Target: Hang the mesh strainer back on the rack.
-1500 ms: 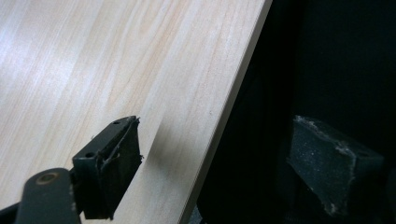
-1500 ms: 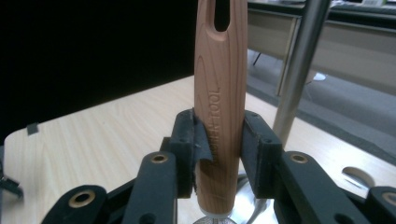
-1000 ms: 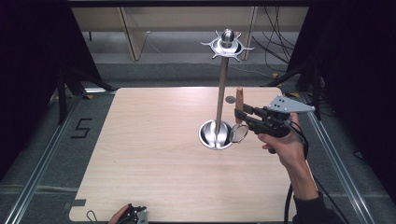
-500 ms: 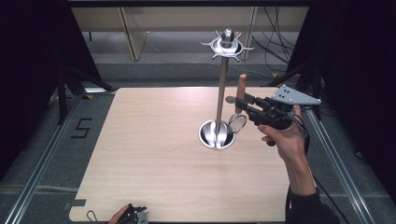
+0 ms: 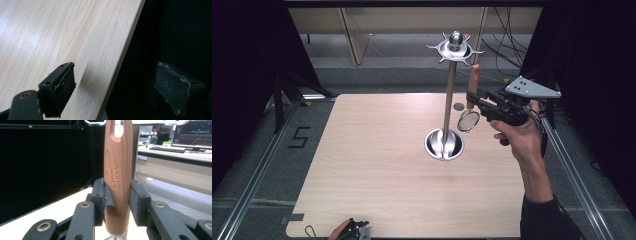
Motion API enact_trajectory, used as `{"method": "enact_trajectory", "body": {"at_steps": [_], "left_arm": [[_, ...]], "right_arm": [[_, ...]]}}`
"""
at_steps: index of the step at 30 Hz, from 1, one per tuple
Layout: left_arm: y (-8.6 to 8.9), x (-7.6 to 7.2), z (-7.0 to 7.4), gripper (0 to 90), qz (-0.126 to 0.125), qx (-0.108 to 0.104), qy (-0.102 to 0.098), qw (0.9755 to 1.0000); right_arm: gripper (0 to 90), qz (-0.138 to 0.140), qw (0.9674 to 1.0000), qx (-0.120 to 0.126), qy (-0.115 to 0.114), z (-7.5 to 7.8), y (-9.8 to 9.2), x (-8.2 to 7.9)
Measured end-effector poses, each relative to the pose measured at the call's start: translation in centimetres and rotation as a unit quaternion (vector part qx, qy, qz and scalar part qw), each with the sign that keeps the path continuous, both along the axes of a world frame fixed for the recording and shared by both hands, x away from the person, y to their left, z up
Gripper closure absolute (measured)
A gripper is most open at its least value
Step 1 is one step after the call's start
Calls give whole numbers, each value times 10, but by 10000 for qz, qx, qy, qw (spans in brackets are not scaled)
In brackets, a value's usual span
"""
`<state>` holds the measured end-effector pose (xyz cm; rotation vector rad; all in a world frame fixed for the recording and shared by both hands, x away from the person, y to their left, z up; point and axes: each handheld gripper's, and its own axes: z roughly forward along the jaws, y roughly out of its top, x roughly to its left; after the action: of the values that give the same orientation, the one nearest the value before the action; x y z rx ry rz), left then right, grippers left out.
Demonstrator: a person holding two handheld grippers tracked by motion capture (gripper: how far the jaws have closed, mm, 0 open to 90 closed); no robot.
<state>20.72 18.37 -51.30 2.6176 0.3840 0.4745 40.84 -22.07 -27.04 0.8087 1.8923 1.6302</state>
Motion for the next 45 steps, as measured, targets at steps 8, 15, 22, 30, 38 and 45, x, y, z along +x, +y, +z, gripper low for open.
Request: {"method": "enact_trajectory", "body": {"at_steps": [8,15,22,30,38,45], "left_arm": [[-1,-2,-3,161,111,-183,-258,9994],[-2,-3,-5,161,166,-360,-214,9990],[-1,-2,-2,161,108,-157,-285,9994],[-1,-2,-3,161,95,-195,-287,9994],[-1,-2,-3,161,90,-197,-272,9994],[-2,-3,-5,161,138,-336,-230,9991]], "right_arm": [[691,-1,10000,19,82,5,7,7],[691,-47,9998,86,161,7,9,13],[691,-37,9995,91,312,6,12,18],[691,-36,9994,40,337,5,16,24],[690,-74,9992,-36,398,5,18,27],[692,-82,9989,-75,461,2,20,30]]}}
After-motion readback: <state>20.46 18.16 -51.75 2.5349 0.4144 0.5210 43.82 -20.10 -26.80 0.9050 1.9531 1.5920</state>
